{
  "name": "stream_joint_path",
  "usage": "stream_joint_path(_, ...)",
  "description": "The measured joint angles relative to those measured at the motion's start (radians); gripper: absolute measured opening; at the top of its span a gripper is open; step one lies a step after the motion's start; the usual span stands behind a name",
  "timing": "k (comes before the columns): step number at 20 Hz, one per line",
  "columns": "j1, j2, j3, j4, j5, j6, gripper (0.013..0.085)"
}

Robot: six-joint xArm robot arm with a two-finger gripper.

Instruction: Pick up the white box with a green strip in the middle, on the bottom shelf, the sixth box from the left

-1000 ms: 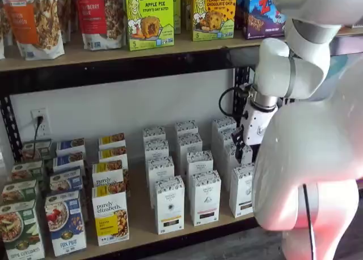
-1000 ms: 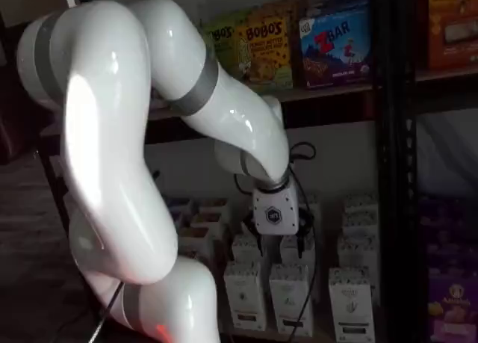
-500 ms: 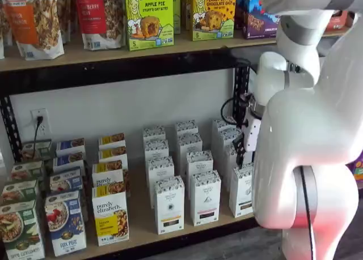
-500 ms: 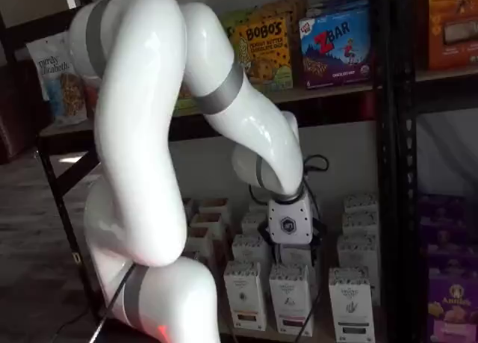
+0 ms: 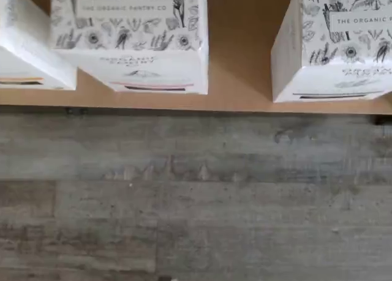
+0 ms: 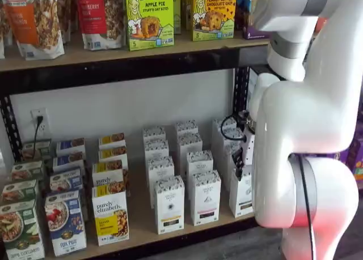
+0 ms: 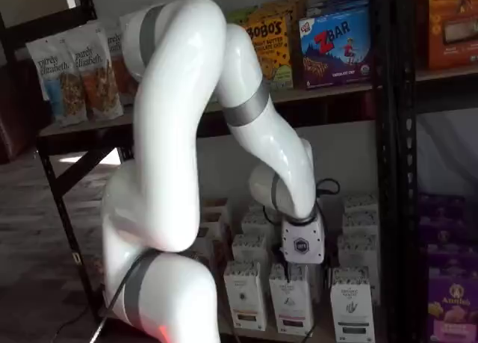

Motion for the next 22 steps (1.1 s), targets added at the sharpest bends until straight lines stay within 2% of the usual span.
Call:
stream_joint_path(3, -0.001, 0.094, -0.053, 0.019, -0.053, -0.022, 0.085)
stream_joint_path(7, -0.003, 0.191, -0.131, 0.052, -0.07, -0.059, 0.085)
stream_joint_path(10, -0.004, 0.267, -0.202, 0.106, -0.081, -0.112, 0.085)
stream_joint_path(15, -0.023, 0.368, -0.317, 0.063, -0.077, -0.088, 0.085)
stream_joint_path(21, -0.029, 0.437, -0.421, 0.122, -0.07, -0.151, 0.085)
stream_joint_path(22, -0.032, 0.443, -0.438, 0.117, -0.061, -0.148, 0.085)
